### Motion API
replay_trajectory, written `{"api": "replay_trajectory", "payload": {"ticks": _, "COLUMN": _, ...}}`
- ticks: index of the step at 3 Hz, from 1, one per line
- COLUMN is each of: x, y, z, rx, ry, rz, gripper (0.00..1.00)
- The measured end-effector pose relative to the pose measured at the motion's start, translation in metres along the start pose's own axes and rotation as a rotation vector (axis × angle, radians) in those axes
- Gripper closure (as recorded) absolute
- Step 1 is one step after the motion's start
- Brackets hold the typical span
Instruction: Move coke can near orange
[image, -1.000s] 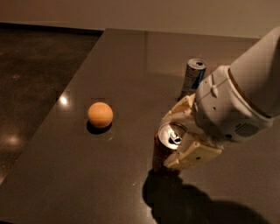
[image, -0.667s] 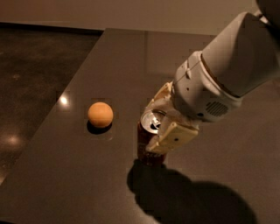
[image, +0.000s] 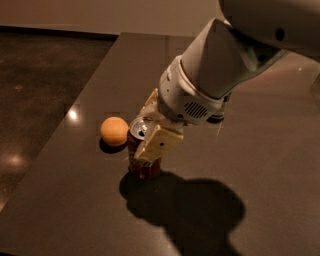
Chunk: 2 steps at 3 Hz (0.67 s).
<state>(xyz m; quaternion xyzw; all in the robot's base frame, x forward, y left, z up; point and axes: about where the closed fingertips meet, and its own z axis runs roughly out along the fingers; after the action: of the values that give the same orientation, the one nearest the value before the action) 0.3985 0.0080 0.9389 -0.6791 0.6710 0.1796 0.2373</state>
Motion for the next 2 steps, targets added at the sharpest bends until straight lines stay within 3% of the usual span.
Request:
{"api": "replay_trajectory", "payload": {"ticks": 1, "x": -0.009, "y": -0.012, "z": 0.021, "rx": -0.012, "ry": 0.006, "rz": -0.001, "gripper": 1.00}}
{"api": "replay_trajectory", "payload": {"ticks": 2, "x": -0.010, "y": -0.018, "z": 0.038, "rx": -0.023, "ry": 0.016, "rz": 0.008, "gripper": 0.83}}
